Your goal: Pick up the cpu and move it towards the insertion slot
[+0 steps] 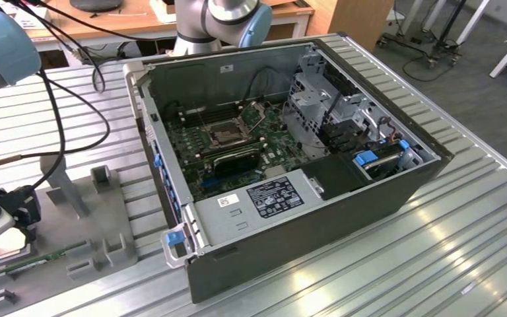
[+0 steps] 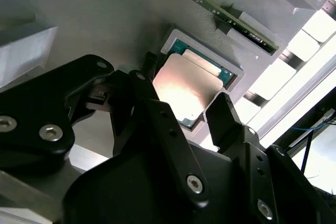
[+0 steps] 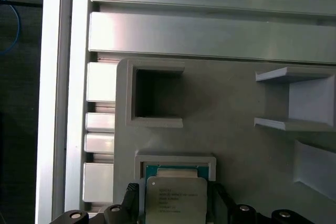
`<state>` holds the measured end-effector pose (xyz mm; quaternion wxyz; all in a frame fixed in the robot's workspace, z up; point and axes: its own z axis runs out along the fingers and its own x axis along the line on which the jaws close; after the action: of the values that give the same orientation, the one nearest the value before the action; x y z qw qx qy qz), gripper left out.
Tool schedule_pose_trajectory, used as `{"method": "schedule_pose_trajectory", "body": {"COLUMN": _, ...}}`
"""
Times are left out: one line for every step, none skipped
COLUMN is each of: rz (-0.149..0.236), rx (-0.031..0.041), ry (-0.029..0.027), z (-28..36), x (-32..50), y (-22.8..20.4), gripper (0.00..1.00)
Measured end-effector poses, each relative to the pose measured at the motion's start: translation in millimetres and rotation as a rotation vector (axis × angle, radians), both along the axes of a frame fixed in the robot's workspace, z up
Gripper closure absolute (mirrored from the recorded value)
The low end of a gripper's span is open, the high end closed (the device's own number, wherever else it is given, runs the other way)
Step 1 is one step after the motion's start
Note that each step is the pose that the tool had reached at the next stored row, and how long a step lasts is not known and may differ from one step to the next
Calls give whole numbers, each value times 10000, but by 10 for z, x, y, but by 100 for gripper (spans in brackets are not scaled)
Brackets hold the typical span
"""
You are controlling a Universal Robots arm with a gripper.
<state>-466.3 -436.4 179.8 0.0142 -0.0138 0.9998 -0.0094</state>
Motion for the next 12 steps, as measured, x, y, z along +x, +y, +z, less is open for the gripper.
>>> {"method": "schedule_pose_trajectory", "body": {"rz": 0, "rx": 0, "ry": 0, "z": 3, "x": 0, "y": 0, "gripper": 35}}
{"method": "schedule_pose_trajectory", "body": {"rz": 0, "rx": -1, "ry": 2, "z": 6, "x": 0, "y": 0, "gripper": 35}}
{"method": "schedule_pose_trajectory", "body": {"rz": 0, "rx": -1, "ry": 2, "z": 10, "x": 0, "y": 0, "gripper": 35}}
{"method": "schedule_pose_trajectory", "body": {"rz": 0, "rx": -1, "ry": 2, "z": 13, "x": 0, "y": 0, "gripper": 35}}
{"method": "schedule_pose_trajectory", "body": {"rz": 0, "rx": 0, "ry": 0, "z": 13, "x": 0, "y": 0, "gripper": 35}}
{"method": "schedule_pose_trajectory", "body": {"rz": 0, "rx": 0, "ry": -1, "z": 14, "x": 0, "y": 0, "gripper": 35}}
{"method": "schedule_pose_trajectory", "body": {"rz": 0, "rx": 0, "ry": -1, "z": 15, "x": 0, "y": 0, "gripper": 35}}
{"method": "schedule_pose_trajectory", "body": {"rz": 0, "rx": -1, "ry": 1, "z": 17, "x": 0, "y": 0, "gripper": 35}}
{"method": "schedule_pose_trajectory", "body": {"rz": 0, "rx": -1, "ry": 1, "z": 18, "x": 0, "y": 0, "gripper": 35}}
{"method": "schedule_pose_trajectory", "body": {"rz": 0, "rx": -1, "ry": 1, "z": 18, "x": -1, "y": 0, "gripper": 35}}
{"method": "schedule_pose_trajectory", "body": {"rz": -1, "rx": -3, "ry": 4, "z": 19, "x": -3, "y": 0, "gripper": 35}}
{"method": "schedule_pose_trajectory", "body": {"rz": 0, "rx": -2, "ry": 3, "z": 19, "x": -3, "y": 0, "gripper": 35}}
